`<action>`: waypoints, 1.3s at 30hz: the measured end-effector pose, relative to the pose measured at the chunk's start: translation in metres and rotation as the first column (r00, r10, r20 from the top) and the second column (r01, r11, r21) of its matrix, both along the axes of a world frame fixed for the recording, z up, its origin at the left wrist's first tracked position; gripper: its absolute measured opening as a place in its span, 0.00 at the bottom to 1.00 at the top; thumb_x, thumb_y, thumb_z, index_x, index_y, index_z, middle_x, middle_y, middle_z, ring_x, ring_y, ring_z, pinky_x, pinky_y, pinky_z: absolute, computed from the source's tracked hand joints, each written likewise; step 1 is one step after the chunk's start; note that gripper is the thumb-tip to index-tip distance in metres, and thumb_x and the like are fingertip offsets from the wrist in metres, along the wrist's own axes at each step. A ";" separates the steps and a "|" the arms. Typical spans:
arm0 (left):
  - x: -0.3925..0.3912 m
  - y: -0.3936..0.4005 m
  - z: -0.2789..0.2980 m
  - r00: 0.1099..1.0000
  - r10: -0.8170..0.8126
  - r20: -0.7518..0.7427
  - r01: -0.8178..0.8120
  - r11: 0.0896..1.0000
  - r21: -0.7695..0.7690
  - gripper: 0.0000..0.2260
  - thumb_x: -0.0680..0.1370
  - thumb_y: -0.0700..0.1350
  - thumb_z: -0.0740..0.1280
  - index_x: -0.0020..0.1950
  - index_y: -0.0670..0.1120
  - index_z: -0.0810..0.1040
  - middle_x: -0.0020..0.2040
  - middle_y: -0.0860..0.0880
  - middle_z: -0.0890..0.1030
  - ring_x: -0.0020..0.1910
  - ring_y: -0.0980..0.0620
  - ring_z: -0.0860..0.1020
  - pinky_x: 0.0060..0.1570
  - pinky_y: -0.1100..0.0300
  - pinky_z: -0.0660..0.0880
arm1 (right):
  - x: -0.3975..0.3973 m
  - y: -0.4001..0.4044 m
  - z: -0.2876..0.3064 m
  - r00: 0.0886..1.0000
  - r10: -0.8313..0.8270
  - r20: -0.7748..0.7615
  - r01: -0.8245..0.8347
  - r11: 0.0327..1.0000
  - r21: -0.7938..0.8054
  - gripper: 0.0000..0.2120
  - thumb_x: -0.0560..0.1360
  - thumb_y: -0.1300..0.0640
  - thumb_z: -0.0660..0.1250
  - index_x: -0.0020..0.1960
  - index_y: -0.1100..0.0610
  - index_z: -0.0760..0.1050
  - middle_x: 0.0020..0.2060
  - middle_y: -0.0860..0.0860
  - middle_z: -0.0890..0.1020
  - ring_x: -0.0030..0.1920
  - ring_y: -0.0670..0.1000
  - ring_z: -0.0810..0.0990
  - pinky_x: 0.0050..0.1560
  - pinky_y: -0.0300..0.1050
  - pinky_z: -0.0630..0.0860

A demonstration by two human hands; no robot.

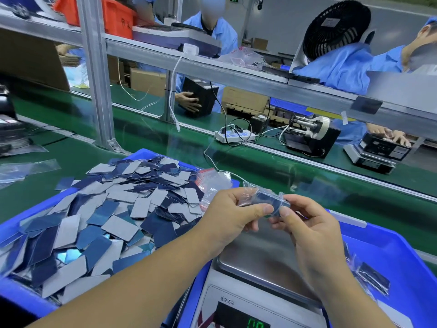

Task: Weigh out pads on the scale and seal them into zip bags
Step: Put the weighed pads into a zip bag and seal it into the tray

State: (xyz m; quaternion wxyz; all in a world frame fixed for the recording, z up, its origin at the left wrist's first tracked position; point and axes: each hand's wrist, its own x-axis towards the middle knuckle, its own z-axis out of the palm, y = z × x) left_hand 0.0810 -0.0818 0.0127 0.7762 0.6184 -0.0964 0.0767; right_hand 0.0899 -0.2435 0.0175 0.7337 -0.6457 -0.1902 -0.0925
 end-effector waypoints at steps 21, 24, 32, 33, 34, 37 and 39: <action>-0.007 0.013 0.010 0.920 -0.388 -0.059 0.353 0.884 -0.305 0.26 0.69 0.37 0.74 0.66 0.48 0.76 0.58 0.43 0.82 0.51 0.46 0.80 0.42 0.60 0.76 | -0.004 -0.003 0.000 0.728 -0.142 0.671 0.410 0.875 -0.259 0.13 0.71 0.68 0.69 0.52 0.54 0.79 0.55 0.48 0.78 0.56 0.46 0.79 0.50 0.31 0.76; -0.006 0.011 0.011 0.947 -0.318 -0.042 0.289 0.904 -0.315 0.23 0.71 0.37 0.72 0.65 0.47 0.74 0.63 0.39 0.81 0.52 0.45 0.78 0.40 0.61 0.75 | -0.002 -0.004 0.000 0.722 -0.149 0.675 0.433 0.859 -0.273 0.13 0.71 0.67 0.70 0.52 0.54 0.79 0.51 0.51 0.78 0.54 0.45 0.79 0.49 0.32 0.76; -0.006 0.006 0.007 0.953 -0.299 -0.042 0.270 0.905 -0.328 0.21 0.71 0.36 0.71 0.62 0.46 0.73 0.59 0.44 0.84 0.39 0.53 0.80 0.37 0.63 0.73 | -0.003 -0.003 -0.002 0.694 -0.152 0.704 0.478 0.828 -0.293 0.09 0.70 0.67 0.71 0.49 0.61 0.82 0.45 0.51 0.79 0.49 0.43 0.78 0.48 0.30 0.74; -0.006 0.005 0.007 0.952 -0.303 -0.038 0.274 0.902 -0.333 0.21 0.71 0.36 0.71 0.62 0.47 0.73 0.59 0.44 0.84 0.39 0.53 0.80 0.37 0.64 0.72 | -0.004 -0.003 -0.002 0.689 -0.154 0.708 0.480 0.828 -0.288 0.09 0.70 0.67 0.71 0.49 0.61 0.82 0.45 0.51 0.79 0.49 0.42 0.78 0.48 0.29 0.74; -0.006 0.005 0.006 0.950 -0.312 -0.031 0.284 0.897 -0.338 0.21 0.71 0.36 0.70 0.63 0.47 0.73 0.59 0.44 0.84 0.39 0.53 0.80 0.37 0.64 0.73 | -0.004 -0.002 -0.002 0.684 -0.155 0.713 0.477 0.835 -0.276 0.10 0.70 0.67 0.72 0.50 0.60 0.82 0.45 0.50 0.79 0.49 0.43 0.78 0.48 0.30 0.74; -0.007 0.004 0.007 0.932 -0.362 -0.014 0.335 0.876 -0.347 0.22 0.72 0.36 0.71 0.63 0.47 0.73 0.60 0.45 0.84 0.39 0.54 0.80 0.37 0.64 0.73 | -0.006 -0.001 -0.001 0.682 -0.179 0.709 0.463 0.856 -0.229 0.11 0.70 0.67 0.71 0.50 0.56 0.80 0.46 0.48 0.79 0.48 0.44 0.79 0.47 0.31 0.74; -0.008 0.003 0.006 0.925 -0.379 -0.016 0.348 0.864 -0.364 0.23 0.70 0.37 0.73 0.63 0.47 0.74 0.58 0.46 0.84 0.38 0.54 0.80 0.37 0.63 0.73 | -0.006 -0.001 0.000 0.716 -0.201 0.668 0.451 0.864 -0.225 0.09 0.71 0.65 0.71 0.48 0.54 0.80 0.44 0.47 0.80 0.45 0.45 0.80 0.44 0.33 0.74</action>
